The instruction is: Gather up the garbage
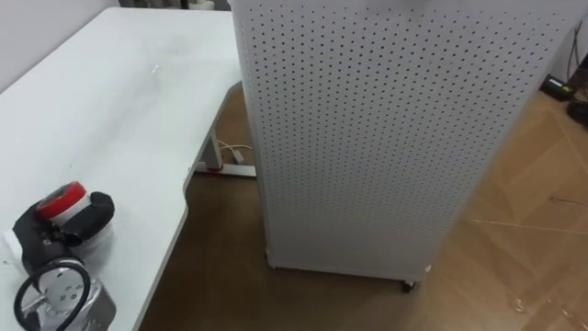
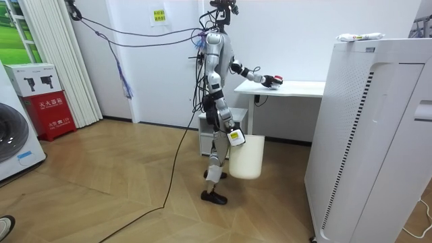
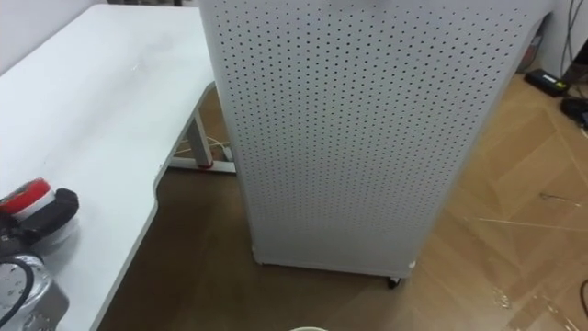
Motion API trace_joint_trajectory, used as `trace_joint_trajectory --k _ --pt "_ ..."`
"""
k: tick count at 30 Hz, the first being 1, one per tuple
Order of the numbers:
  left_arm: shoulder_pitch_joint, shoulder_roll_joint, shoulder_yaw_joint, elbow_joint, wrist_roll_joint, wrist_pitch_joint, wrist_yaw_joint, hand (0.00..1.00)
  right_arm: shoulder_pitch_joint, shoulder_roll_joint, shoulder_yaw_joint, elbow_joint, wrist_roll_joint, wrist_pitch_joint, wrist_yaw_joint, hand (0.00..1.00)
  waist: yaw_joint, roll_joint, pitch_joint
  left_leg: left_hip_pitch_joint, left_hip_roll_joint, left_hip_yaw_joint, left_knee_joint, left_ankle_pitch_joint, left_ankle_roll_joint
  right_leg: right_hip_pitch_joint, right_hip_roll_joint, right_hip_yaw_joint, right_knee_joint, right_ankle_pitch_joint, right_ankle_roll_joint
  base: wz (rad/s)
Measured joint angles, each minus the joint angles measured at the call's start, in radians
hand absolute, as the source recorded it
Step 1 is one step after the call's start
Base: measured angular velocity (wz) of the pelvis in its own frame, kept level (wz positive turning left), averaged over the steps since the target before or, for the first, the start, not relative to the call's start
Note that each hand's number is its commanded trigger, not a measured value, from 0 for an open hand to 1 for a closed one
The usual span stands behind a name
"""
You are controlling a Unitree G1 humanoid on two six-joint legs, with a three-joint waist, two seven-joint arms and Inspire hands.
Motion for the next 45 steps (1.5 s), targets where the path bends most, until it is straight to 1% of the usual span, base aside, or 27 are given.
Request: trace_joint_trajectory --k 2,4,5,6,7,8,10,12,13,14,16,17,18,21,24,25,28,30,31,33,34,35,36,37,40,42,45 --pt "0.001 -0.019 0.000 -0.025 0.000 -0.001 -0.006 1.00 -0.001 0.001 0.000 0.000 0.000 -0.001 -0.001 1.00 0.001 -0.001 0.0003 -0.001 -0.001 0.000 0.000 0.000 0.000 0.000 -0.001 -0.003 0.000 0.000 0.000 0.03" --pt "0.004 -0.061 -0.009 -0.078 0.007 0.000 -0.040 1.00 -0.007 0.002 0.000 0.001 -0.003 -0.002 0.001 1.00 0.003 -0.004 0.0010 -0.004 -0.004 0.000 0.000 0.001 0.002 -0.003 -0.005 -0.001 0.000 0.000 0.001 0.00" --pt "0.004 -0.071 -0.019 -0.095 0.015 0.000 -0.041 1.00 -0.011 0.002 0.000 0.002 -0.003 -0.002 0.002 1.00 0.003 -0.005 0.0019 -0.004 -0.005 0.000 0.000 0.002 0.003 -0.003 -0.006 -0.001 0.000 0.000 0.001 0.00" --pt "0.005 -0.095 -0.037 -0.125 0.031 0.000 -0.060 1.00 -0.019 0.003 -0.001 0.005 -0.004 -0.002 0.007 1.00 0.003 -0.009 0.0042 -0.004 -0.006 0.003 0.000 0.002 0.004 -0.005 -0.007 0.002 0.000 0.000 0.003 -0.10" --pt "0.007 -0.114 -0.055 -0.151 0.038 0.001 -0.081 1.00 -0.029 0.005 0.000 0.010 -0.004 -0.005 0.013 1.00 0.003 -0.013 0.0045 -0.004 -0.005 0.016 0.000 0.002 0.004 -0.009 -0.007 0.007 0.001 0.001 0.004 -0.16" --pt "0.008 -0.123 -0.063 -0.164 0.039 0.001 -0.090 1.00 -0.035 0.006 0.000 0.014 -0.004 -0.005 0.015 1.00 0.005 -0.015 0.0040 -0.004 -0.003 0.026 0.000 0.002 0.004 -0.013 -0.007 0.009 0.002 0.002 0.005 -0.29" --pt "0.036 -0.174 -0.068 -0.272 0.058 0.007 -0.113 1.00 -0.045 0.013 0.000 0.020 -0.004 -0.007 0.015 1.00 0.010 -0.018 0.0036 -0.005 0.005 0.053 0.000 0.002 0.004 -0.032 -0.009 0.028 0.011 0.004 0.005 -0.35" --pt "0.060 -0.193 -0.089 -0.372 0.084 0.012 -0.137 1.00 -0.048 0.016 0.000 0.020 -0.004 -0.006 0.015 1.00 0.031 -0.020 0.0031 -0.005 0.008 0.077 -0.001 0.002 0.003 -0.053 -0.009 0.037 0.025 0.004 0.005 -0.46" --pt "0.079 -0.194 -0.103 -0.435 0.105 0.013 -0.162 1.00 -0.049 0.016 0.000 0.019 -0.004 -0.006 0.015 1.00 0.031 -0.020 0.0029 -0.002 0.009 0.082 -0.001 0.002 0.003 -0.056 -0.010 0.036 0.028 0.004 0.004 -0.39" --pt "0.086 -0.194 -0.112 -0.465 0.111 0.015 -0.171 1.00 -0.049 0.016 0.002 0.019 -0.003 -0.006 0.015 1.00 0.029 -0.019 0.0027 -0.001 0.009 0.083 -0.001 0.002 0.003 -0.057 -0.010 0.036 0.030 0.004 0.004 -0.20" --pt "0.092 -0.196 -0.152 -0.554 0.122 0.023 -0.197 1.00 -0.050 0.017 0.015 0.019 -0.002 -0.003 0.014 1.00 0.031 -0.019 0.0025 0.008 0.011 0.086 -0.002 0.002 0.003 -0.053 -0.010 0.036 0.032 0.004 0.004 -0.07" --pt "0.092 -0.198 -0.159 -0.574 0.119 0.028 -0.203 1.00 -0.051 0.017 0.019 0.019 -0.001 -0.003 0.013 1.00 0.032 -0.020 0.0025 0.010 0.011 0.086 -0.002 0.002 0.003 -0.052 -0.010 0.036 0.032 0.004 0.004 -0.06" --pt "0.092 -0.198 -0.173 -0.621 0.107 0.042 -0.216 1.00 -0.056 0.017 0.019 0.019 0.005 -0.001 0.015 1.00 0.036 -0.019 0.0022 0.011 0.011 0.087 -0.003 0.002 0.003 -0.052 -0.008 0.038 0.031 0.004 0.004 -0.07" --pt "0.100 -0.202 -0.204 -0.701 0.100 0.062 -0.269 1.00 -0.065 0.016 0.017 0.008 0.001 0.013 0.012 1.00 0.057 -0.017 0.0008 0.015 0.012 0.090 -0.004 0.002 0.003 -0.052 -0.007 0.036 0.031 0.005 0.003 -0.09" --pt "0.165 -0.202 -0.227 -0.780 0.099 0.072 -0.322 1.00 -0.076 0.016 0.018 -0.001 -0.003 0.019 0.011 1.00 0.059 -0.015 -0.0021 0.017 0.013 0.100 -0.004 0.002 0.003 -0.053 -0.006 0.036 0.032 0.005 0.003 0.00" --pt "0.183 -0.202 -0.235 -0.783 0.100 0.080 -0.343 1.00 -0.080 0.014 0.017 -0.009 -0.004 0.026 0.014 1.00 0.064 -0.015 -0.0026 0.018 0.014 0.106 -0.005 0.002 0.003 -0.053 -0.006 0.036 0.032 0.005 0.002 -0.04" --pt "0.222 -0.199 -0.238 -0.779 0.099 0.107 -0.383 1.00 -0.093 0.015 0.016 -0.017 -0.013 0.027 0.019 1.00 0.066 -0.016 -0.0036 0.022 0.014 0.111 -0.006 0.002 0.003 -0.052 -0.005 0.036 0.033 0.007 -0.001 -0.04" --pt "0.264 -0.197 -0.239 -0.778 0.099 0.132 -0.430 1.00 -0.099 0.014 0.013 -0.018 -0.013 0.027 0.026 1.00 0.068 -0.017 -0.0041 0.030 0.014 0.112 -0.015 0.002 0.003 -0.052 -0.005 0.037 0.035 0.009 -0.003 -0.02" --pt "0.288 -0.195 -0.240 -0.778 0.099 0.138 -0.452 1.00 -0.097 0.014 0.005 -0.018 -0.013 0.027 0.027 1.00 0.072 -0.017 -0.0042 0.030 0.014 0.113 -0.015 0.002 0.003 -0.053 -0.004 0.038 0.036 0.010 -0.004 -0.03" --pt "0.317 -0.197 -0.244 -0.764 0.101 0.140 -0.484 1.00 -0.098 0.014 -0.007 -0.019 -0.025 0.028 0.027 1.00 0.078 -0.016 -0.0046 0.028 0.017 0.117 -0.015 0.002 0.003 -0.061 -0.002 0.039 0.035 0.016 -0.005 -0.07" --pt "0.320 -0.195 -0.247 -0.729 0.101 0.141 -0.508 1.00 -0.101 0.015 -0.017 -0.024 -0.048 0.028 0.028 1.00 0.083 -0.016 -0.0058 0.022 0.019 0.118 -0.015 0.001 0.004 -0.071 0.000 0.036 0.037 0.019 -0.008 -0.07" --pt "0.324 -0.193 -0.247 -0.712 0.101 0.143 -0.518 1.00 -0.102 0.015 -0.026 -0.028 -0.054 0.030 0.030 1.00 0.084 -0.014 -0.0100 0.013 0.021 0.118 -0.015 0.000 0.005 -0.074 0.001 0.032 0.038 0.022 -0.009 -0.05" --pt "0.334 -0.192 -0.248 -0.677 0.100 0.148 -0.536 1.00 -0.112 0.015 -0.040 -0.034 -0.057 0.035 0.035 1.00 0.084 -0.011 -0.0119 0.005 0.025 0.118 -0.014 0.000 0.006 -0.081 0.004 0.027 0.037 0.028 -0.013 0.00" --pt "0.349 -0.183 -0.260 -0.652 0.102 0.158 -0.554 1.00 -0.121 0.015 -0.044 -0.034 -0.055 0.035 0.038 1.00 0.078 -0.010 -0.0125 0.002 0.029 0.118 -0.011 0.000 0.005 -0.082 0.007 0.025 0.037 0.031 -0.016 0.00" --pt "0.390 -0.165 -0.279 -0.623 0.110 0.169 -0.611 1.00 -0.135 0.007 -0.060 -0.034 -0.057 0.034 0.047 1.00 0.071 -0.003 -0.0150 -0.004 0.033 0.114 -0.009 0.001 0.003 -0.086 0.010 0.022 0.039 0.034 -0.020 0.02" --pt "0.400 -0.156 -0.287 -0.615 0.120 0.170 -0.639 1.00 -0.137 0.007 -0.077 -0.033 -0.056 0.033 0.048 1.00 0.071 0.002 -0.0144 -0.005 0.034 0.114 -0.011 0.002 0.002 -0.087 0.011 0.021 0.039 0.035 -0.023 0.00" --pt "0.402 -0.141 -0.302 -0.577 0.128 0.170 -0.675 1.00 -0.137 -0.008 -0.083 -0.030 -0.055 0.027 0.048 1.00 0.071 0.020 -0.0147 -0.008 0.034 0.119 -0.012 0.003 0.001 -0.090 0.012 0.022 0.034 0.039 -0.023 -0.03"
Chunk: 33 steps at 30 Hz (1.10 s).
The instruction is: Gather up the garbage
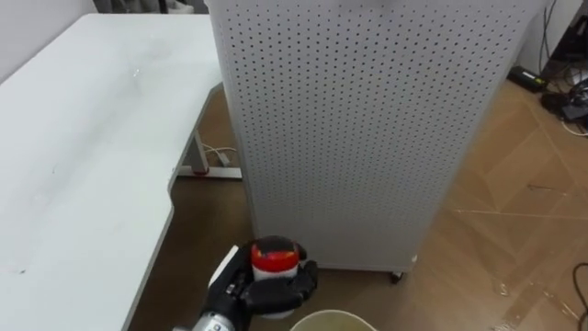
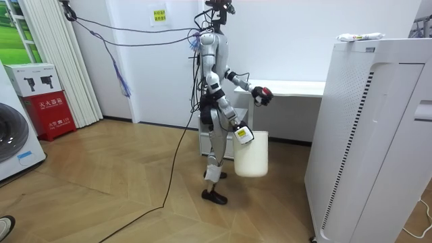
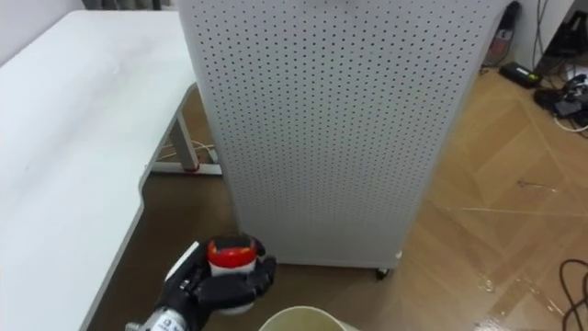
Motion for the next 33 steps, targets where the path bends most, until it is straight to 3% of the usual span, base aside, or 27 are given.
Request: trace_joint_trajectory --k 6,9,11,14,17,21,22,23,24,33 --pt "0.007 0.035 -0.058 0.050 0.020 0.007 -0.044 1.00 0.000 -0.025 0.005 0.002 0.003 -0.004 -0.010 1.00 0.003 0.018 -0.0002 -0.022 -0.003 0.011 -0.003 0.001 -0.002 -0.031 0.003 0.002 0.002 0.000 0.000 -0.06" --pt "0.008 0.028 -0.076 0.065 0.020 0.008 -0.069 1.00 -0.001 -0.024 0.012 0.002 0.008 -0.004 -0.012 1.00 0.005 0.018 0.0002 -0.040 -0.004 0.019 0.002 0.002 -0.001 -0.059 -0.001 0.003 0.014 0.000 -0.001 -0.12" --pt "0.012 0.016 -0.083 0.084 0.020 0.008 -0.076 1.00 -0.002 -0.023 0.013 0.003 0.008 -0.003 -0.007 1.00 0.004 0.019 0.0006 -0.039 -0.003 0.022 0.002 0.002 -0.001 -0.063 -0.007 -0.020 0.019 -0.001 -0.001 -0.16" --pt "0.017 0.013 -0.097 0.104 0.043 0.008 -0.094 1.00 -0.011 -0.021 0.012 0.010 0.009 -0.003 0.003 1.00 -0.004 0.021 0.0045 -0.038 -0.002 0.036 0.001 0.001 -0.001 -0.067 -0.011 -0.022 0.019 -0.001 -0.001 -0.07" --pt "0.020 0.018 -0.108 0.116 0.055 0.009 -0.102 1.00 -0.026 -0.020 0.012 0.014 0.011 -0.003 0.009 1.00 -0.013 0.021 0.0163 -0.039 -0.003 0.042 0.001 0.001 -0.001 -0.071 -0.013 -0.024 0.021 -0.001 -0.001 -0.02" --pt "0.021 0.008 -0.108 0.115 0.060 0.009 -0.109 1.00 -0.040 -0.014 0.012 0.016 0.011 -0.004 0.012 1.00 -0.012 0.019 0.0185 -0.066 -0.004 0.045 0.002 0.002 0.001 -0.108 -0.017 -0.023 0.039 -0.003 -0.005 -0.01" --pt "0.023 0.005 -0.109 0.114 0.060 0.009 -0.111 0.92 -0.039 -0.011 0.012 0.021 0.010 -0.004 0.016 1.00 -0.013 0.018 0.0188 -0.066 -0.004 0.047 0.003 0.002 0.001 -0.109 -0.016 -0.022 0.039 -0.004 -0.006 0.00" --pt "0.023 0.004 -0.109 0.113 0.060 0.009 -0.112 0.57 -0.039 -0.009 0.012 0.023 0.010 -0.004 0.018 1.00 -0.013 0.018 0.0189 -0.067 -0.004 0.047 0.003 0.002 0.001 -0.109 -0.016 -0.022 0.037 -0.005 -0.007 0.00" --pt "0.022 0.001 -0.109 0.111 0.060 0.009 -0.116 0.02 -0.039 -0.006 0.012 0.025 0.010 -0.004 0.020 1.00 -0.015 0.018 0.0188 -0.068 -0.004 0.048 0.003 0.002 0.001 -0.111 -0.015 -0.021 0.036 -0.006 -0.008 0.00" --pt "0.007 -0.037 -0.112 0.113 0.062 0.006 -0.128 0.00 -0.056 0.024 0.012 0.041 0.011 -0.025 0.029 1.00 -0.025 0.017 0.0189 -0.098 0.000 0.046 0.016 0.002 0.001 -0.140 -0.023 -0.021 0.053 -0.008 -0.009 0.00"
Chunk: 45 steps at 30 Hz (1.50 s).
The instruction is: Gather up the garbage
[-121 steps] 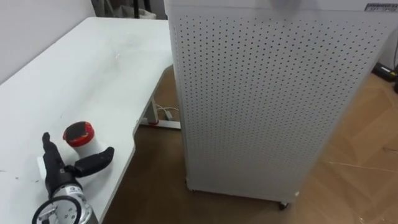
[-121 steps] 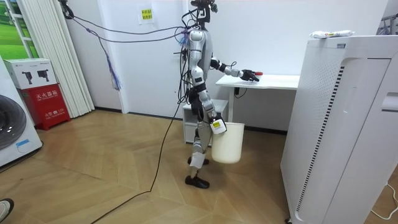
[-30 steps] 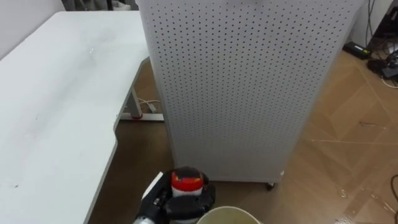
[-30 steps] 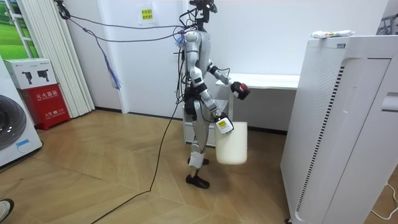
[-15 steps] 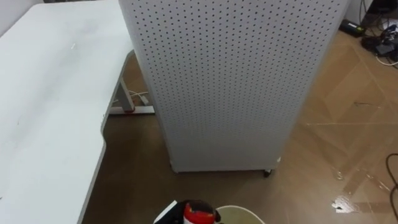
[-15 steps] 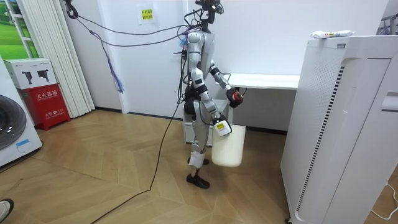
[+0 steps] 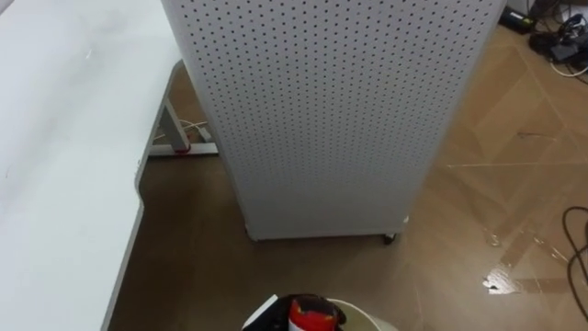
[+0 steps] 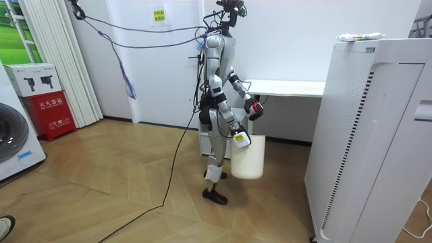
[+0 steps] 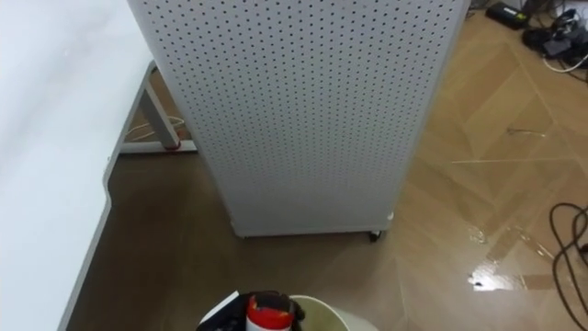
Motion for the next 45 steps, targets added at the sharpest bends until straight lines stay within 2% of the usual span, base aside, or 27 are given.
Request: trace_joint_trajectory --k 7,13,18,24,30,33,35,37,38,39,41,43,45 --pt "-0.001 0.000 0.000 0.000 -0.001 -0.005 -0.001 0.00 -0.003 0.012 0.000 0.036 0.000 -0.014 0.003 1.00 -0.008 -0.009 0.0058 0.000 -0.001 0.000 0.000 0.000 0.000 0.004 -0.001 -0.003 -0.003 0.001 -0.001 0.01" --pt "-0.005 -0.005 -0.012 0.001 0.000 -0.015 -0.001 0.00 -0.003 0.035 0.022 0.072 -0.018 -0.014 0.003 1.00 -0.016 -0.007 0.0063 0.000 0.000 0.001 0.000 0.000 0.000 0.002 -0.001 -0.003 -0.002 0.001 -0.001 0.00" --pt "-0.014 -0.015 -0.040 0.001 0.000 -0.020 0.000 0.00 -0.005 0.019 0.021 0.076 -0.023 -0.021 -0.002 1.00 -0.019 -0.006 0.0069 -0.001 -0.002 0.001 0.000 0.000 0.000 -0.001 -0.001 -0.001 -0.001 0.001 0.000 -0.01" --pt "-0.017 -0.021 -0.039 0.000 0.001 -0.021 0.003 0.00 -0.006 0.027 0.021 0.076 -0.033 -0.022 -0.008 1.00 -0.018 -0.003 0.0073 -0.001 -0.003 0.001 0.001 0.000 0.000 -0.001 0.000 0.000 0.000 0.001 0.000 0.00" --pt "-0.019 -0.017 -0.008 -0.043 0.179 -0.044 0.071 0.00 -0.001 0.019 0.021 0.076 -0.030 -0.034 -0.010 1.00 -0.016 -0.003 0.0067 0.002 -0.004 0.000 0.001 0.000 0.000 0.006 0.000 -0.004 -0.001 0.001 0.000 0.02" --pt "-0.019 -0.006 0.024 -0.148 0.279 -0.052 0.125 0.00 0.005 0.010 0.020 0.076 -0.032 -0.044 -0.011 1.00 -0.017 -0.003 0.0065 0.016 -0.004 -0.003 -0.001 0.000 0.000 0.022 0.002 -0.009 -0.006 0.001 0.000 0.05" --pt "-0.020 0.001 0.042 -0.215 0.344 -0.075 0.171 0.00 0.015 0.004 0.021 0.074 -0.031 -0.049 -0.015 1.00 -0.018 -0.003 0.0060 0.033 -0.003 -0.006 -0.004 0.000 0.000 0.044 0.002 -0.012 -0.012 -0.002 0.002 0.05" --pt "-0.013 0.009 0.056 -0.303 0.435 -0.113 0.234 0.00 0.045 -0.005 0.019 0.070 -0.029 -0.073 -0.022 1.00 -0.017 -0.004 0.0044 0.058 -0.003 -0.006 -0.009 0.000 0.000 0.078 0.005 -0.021 -0.028 -0.003 0.005 0.08" --pt "-0.013 0.013 0.061 -0.324 0.458 -0.121 0.245 0.00 0.051 -0.007 0.019 0.069 -0.029 -0.077 -0.022 1.00 -0.016 -0.004 0.0045 0.066 -0.002 -0.007 -0.012 0.000 0.000 0.086 0.006 -0.021 -0.032 -0.003 0.005 0.06" --pt "-0.013 0.027 0.073 -0.364 0.496 -0.136 0.265 0.00 0.065 -0.011 0.018 0.065 -0.029 -0.088 -0.023 1.00 -0.015 -0.003 0.0029 0.077 -0.001 -0.007 -0.015 0.000 0.000 0.098 0.009 -0.022 -0.039 -0.003 0.005 0.00" --pt "-0.015 0.045 0.099 -0.411 0.523 -0.149 0.295 0.00 0.083 -0.016 0.008 0.049 -0.029 -0.091 -0.021 1.00 -0.018 -0.002 0.0020 0.091 0.001 -0.007 -0.017 0.000 0.000 0.115 0.010 -0.021 -0.043 -0.003 0.005 0.00" --pt "-0.018 0.051 0.128 -0.439 0.531 -0.154 0.329 0.00 0.102 -0.019 -0.004 0.036 -0.025 -0.091 -0.020 1.00 -0.022 -0.001 0.0007 0.108 0.003 -0.010 -0.018 0.000 0.000 0.137 0.013 -0.025 -0.054 -0.003 0.005 0.00" --pt "-0.018 0.053 0.157 -0.476 0.582 -0.159 0.386 0.00 0.123 -0.023 -0.005 0.023 -0.022 -0.090 -0.021 1.00 -0.017 -0.002 -0.0002 0.135 0.003 -0.011 -0.020 0.000 0.000 0.159 0.014 -0.021 -0.055 -0.006 0.006 -0.05"
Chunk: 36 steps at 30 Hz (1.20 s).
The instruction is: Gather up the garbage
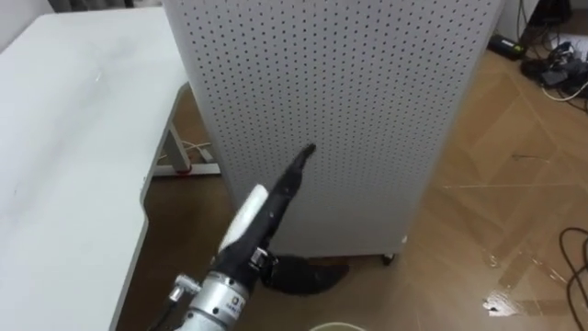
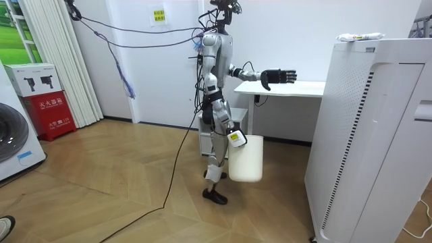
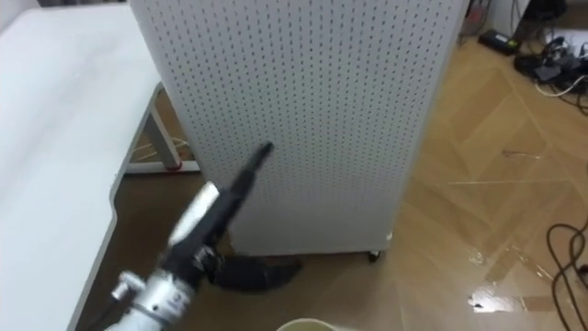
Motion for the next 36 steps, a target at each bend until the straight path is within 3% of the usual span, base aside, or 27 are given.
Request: trace_joint_trajectory --k 4,8,10,11,12,13,15,17,19,20,22,25,26,27,28,30,32,34,36 --pt "-0.009 0.000 0.016 -0.020 0.084 -0.022 0.090 0.00 0.007 -0.002 -0.001 0.010 0.007 0.000 0.001 1.00 0.003 -0.003 -0.0024 0.037 0.004 -0.001 0.006 -0.001 -0.002 0.039 0.002 -0.002 0.002 -0.008 -0.002 -0.01" --pt "-0.009 0.008 0.048 -0.041 0.084 -0.034 0.136 0.00 0.038 0.002 -0.004 0.010 0.047 0.000 0.001 1.00 0.023 -0.022 -0.0095 0.036 0.028 0.018 0.109 -0.028 -0.034 0.042 0.001 -0.005 0.058 -0.054 -0.018 -0.11" --pt "-0.009 0.017 0.093 -0.042 0.090 -0.041 0.162 0.00 0.050 0.000 -0.004 0.010 0.059 0.001 0.001 1.00 0.037 -0.039 -0.0122 -0.004 0.058 0.017 0.287 -0.030 -0.037 0.054 0.006 0.012 0.112 -0.091 -0.039 -0.35" --pt "-0.009 0.018 0.103 -0.044 0.099 -0.042 0.171 0.00 0.051 -0.002 -0.004 0.010 0.061 0.001 0.001 1.00 0.038 -0.039 -0.0127 -0.022 0.071 0.009 0.345 -0.030 -0.037 0.058 0.009 0.017 0.124 -0.099 -0.045 -0.27" --pt "-0.009 0.016 0.120 -0.049 0.122 -0.044 0.188 0.00 0.055 -0.004 -0.004 0.015 0.061 0.001 0.001 1.00 0.037 -0.036 -0.0141 -0.052 0.098 -0.003 0.453 -0.020 -0.052 0.074 0.029 0.022 0.141 -0.114 -0.060 -0.22" --pt "-0.009 0.013 0.128 -0.055 0.139 -0.048 0.205 0.00 0.062 -0.005 -0.006 0.020 0.060 0.001 0.001 1.00 0.031 -0.036 -0.0144 -0.076 0.121 -0.020 0.533 0.008 -0.058 0.095 0.047 0.025 0.147 -0.124 -0.074 -0.18" --pt "-0.009 0.013 0.135 -0.067 0.162 -0.061 0.230 0.00 0.072 -0.007 -0.012 0.020 0.062 0.002 0.001 1.00 0.032 -0.045 -0.0126 -0.115 0.123 -0.066 0.607 0.058 -0.052 0.121 0.074 0.063 0.146 -0.137 -0.092 -0.16" --pt "-0.015 0.012 0.135 -0.075 0.164 -0.084 0.249 0.00 0.075 -0.025 -0.014 0.021 0.067 0.004 -0.003 1.00 0.029 -0.042 -0.0149 -0.166 0.090 -0.084 0.600 0.031 -0.028 0.121 0.079 0.079 0.148 -0.141 -0.103 -0.18" --pt "-0.017 0.012 0.144 -0.087 0.171 -0.099 0.272 0.00 0.074 -0.036 -0.017 0.040 0.071 0.005 -0.028 1.00 0.051 -0.041 -0.0158 -0.230 0.035 -0.082 0.468 0.027 -0.031 0.121 0.078 0.104 0.147 -0.143 -0.109 -0.46" --pt "-0.017 0.012 0.152 -0.096 0.182 -0.100 0.276 0.00 0.074 -0.035 -0.016 0.045 0.072 0.005 -0.033 1.00 0.057 -0.041 -0.0158 -0.243 0.023 -0.085 0.412 0.031 -0.037 0.121 0.079 0.107 0.147 -0.144 -0.114 -0.49" --pt "-0.017 0.014 0.183 -0.127 0.214 -0.111 0.300 0.00 0.078 -0.034 -0.008 0.048 0.071 0.005 -0.044 1.00 0.060 -0.044 -0.0165 -0.279 -0.017 -0.116 0.165 0.084 -0.048 0.125 0.091 0.120 0.147 -0.160 -0.122 -0.32" --pt "-0.017 0.015 0.207 -0.150 0.264 -0.118 0.314 0.00 0.089 -0.034 -0.004 0.047 0.069 0.008 -0.048 1.00 0.080 -0.041 -0.0190 -0.274 -0.028 -0.144 -0.032 0.151 -0.044 0.150 0.112 0.152 0.148 -0.191 -0.120 -0.35" --pt "-0.017 0.014 0.208 -0.156 0.272 -0.119 0.314 0.00 0.094 -0.034 -0.004 0.043 0.067 0.009 -0.048 1.00 0.083 -0.040 -0.0204 -0.272 -0.029 -0.154 -0.049 0.163 -0.044 0.155 0.116 0.156 0.149 -0.199 -0.118 -0.31" --pt "-0.017 0.014 0.216 -0.172 0.301 -0.121 0.314 0.00 0.101 -0.033 -0.004 0.041 0.065 0.010 -0.048 1.00 0.087 -0.041 -0.0228 -0.268 -0.035 -0.172 -0.051 0.223 -0.037 0.167 0.119 0.167 0.150 -0.218 -0.112 -0.19" --pt "-0.017 0.016 0.228 -0.192 0.317 -0.124 0.316 0.00 0.102 -0.033 -0.004 0.041 0.064 0.016 -0.051 1.00 0.089 -0.044 -0.0220 -0.253 -0.051 -0.183 -0.048 0.271 -0.015 0.178 0.113 0.179 0.148 -0.235 -0.102 -0.20" --pt "-0.018 0.018 0.239 -0.213 0.328 -0.130 0.334 0.00 0.101 -0.033 -0.004 0.041 0.065 0.019 -0.055 1.00 0.097 -0.053 -0.0227 -0.242 -0.069 -0.175 -0.020 0.303 0.010 0.203 0.093 0.189 0.137 -0.255 -0.082 -0.23" --pt "-0.022 0.035 0.241 -0.217 0.356 -0.130 0.346 0.00 0.103 -0.030 -0.005 0.040 0.067 0.019 -0.059 1.00 0.099 -0.065 -0.0192 -0.246 -0.092 -0.161 0.050 0.263 0.028 0.238 0.063 0.176 0.121 -0.265 -0.064 -0.11" --pt "-0.042 0.038 0.238 -0.216 0.373 -0.129 0.346 0.00 0.102 -0.030 -0.006 0.017 0.067 0.019 -0.070 1.00 0.101 -0.066 -0.0172 -0.262 -0.113 -0.148 0.149 0.181 0.047 0.268 0.031 0.161 0.124 -0.279 -0.038 0.00" --pt "-0.064 0.046 0.236 -0.216 0.381 -0.133 0.348 0.00 0.091 -0.025 -0.004 0.014 0.066 0.019 -0.074 1.00 0.105 -0.065 -0.0167 -0.261 -0.122 -0.132 0.215 0.124 0.062 0.297 0.009 0.136 0.138 -0.286 -0.025 -0.03"
